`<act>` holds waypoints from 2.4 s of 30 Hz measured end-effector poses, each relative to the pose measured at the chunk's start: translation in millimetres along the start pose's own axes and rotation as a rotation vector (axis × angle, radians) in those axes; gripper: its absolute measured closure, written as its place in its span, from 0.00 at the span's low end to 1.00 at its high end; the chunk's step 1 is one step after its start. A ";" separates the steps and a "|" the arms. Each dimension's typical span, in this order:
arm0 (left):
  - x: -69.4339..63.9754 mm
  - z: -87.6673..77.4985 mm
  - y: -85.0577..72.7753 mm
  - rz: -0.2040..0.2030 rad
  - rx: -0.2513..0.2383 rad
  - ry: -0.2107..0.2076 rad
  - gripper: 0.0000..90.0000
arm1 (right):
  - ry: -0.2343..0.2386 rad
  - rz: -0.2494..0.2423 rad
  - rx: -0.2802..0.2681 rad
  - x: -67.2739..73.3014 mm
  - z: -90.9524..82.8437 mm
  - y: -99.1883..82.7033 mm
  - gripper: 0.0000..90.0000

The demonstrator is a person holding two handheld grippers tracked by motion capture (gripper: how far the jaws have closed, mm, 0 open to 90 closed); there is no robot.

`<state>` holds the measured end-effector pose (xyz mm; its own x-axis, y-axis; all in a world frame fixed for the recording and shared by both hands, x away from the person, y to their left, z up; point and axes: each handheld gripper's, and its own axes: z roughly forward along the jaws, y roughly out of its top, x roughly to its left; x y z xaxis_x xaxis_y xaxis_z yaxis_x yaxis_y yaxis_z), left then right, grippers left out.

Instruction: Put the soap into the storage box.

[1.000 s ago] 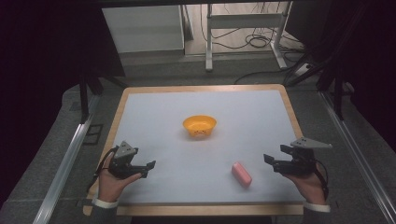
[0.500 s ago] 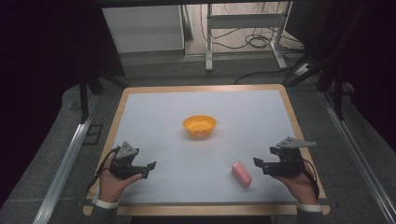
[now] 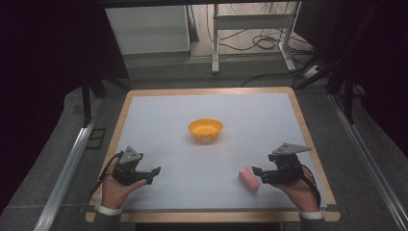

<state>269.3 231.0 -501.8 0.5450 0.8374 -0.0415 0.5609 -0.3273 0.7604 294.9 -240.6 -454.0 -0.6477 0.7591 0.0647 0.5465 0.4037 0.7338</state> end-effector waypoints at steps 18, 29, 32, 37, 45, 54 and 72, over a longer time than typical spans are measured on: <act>-2.3 1.5 -0.6 0.013 0.013 0.003 0.16 | -0.003 -0.019 0.061 11.4 13.1 1.8 0.24; -4.1 0.9 -1.3 0.020 0.018 0.007 0.16 | 0.000 -0.035 0.118 18.6 23.4 2.1 0.24; -4.6 1.6 -1.4 0.024 0.026 0.007 0.16 | -0.002 -0.035 0.135 17.7 26.5 1.8 0.25; -3.0 -3.6 -1.1 0.016 0.013 -0.013 0.15 | -0.002 -0.033 0.163 20.1 28.7 1.2 0.26; -1.4 -14.6 -0.9 0.008 -0.018 -0.014 0.15 | 0.022 -0.040 0.243 29.5 33.9 8.3 0.29; -0.6 -15.9 -1.9 0.015 -0.018 -0.021 0.15 | -0.039 -0.038 0.378 35.8 49.3 8.4 0.38; -1.7 -14.0 -3.0 0.024 -0.007 -0.017 0.15 | -0.036 -0.037 0.440 40.3 56.9 4.4 0.66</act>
<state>258.0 236.7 -494.9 0.5689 0.8217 -0.0346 0.5433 -0.3440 0.7658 301.3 -179.2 -486.6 -0.6567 0.7540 0.0146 0.7020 0.6042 0.3771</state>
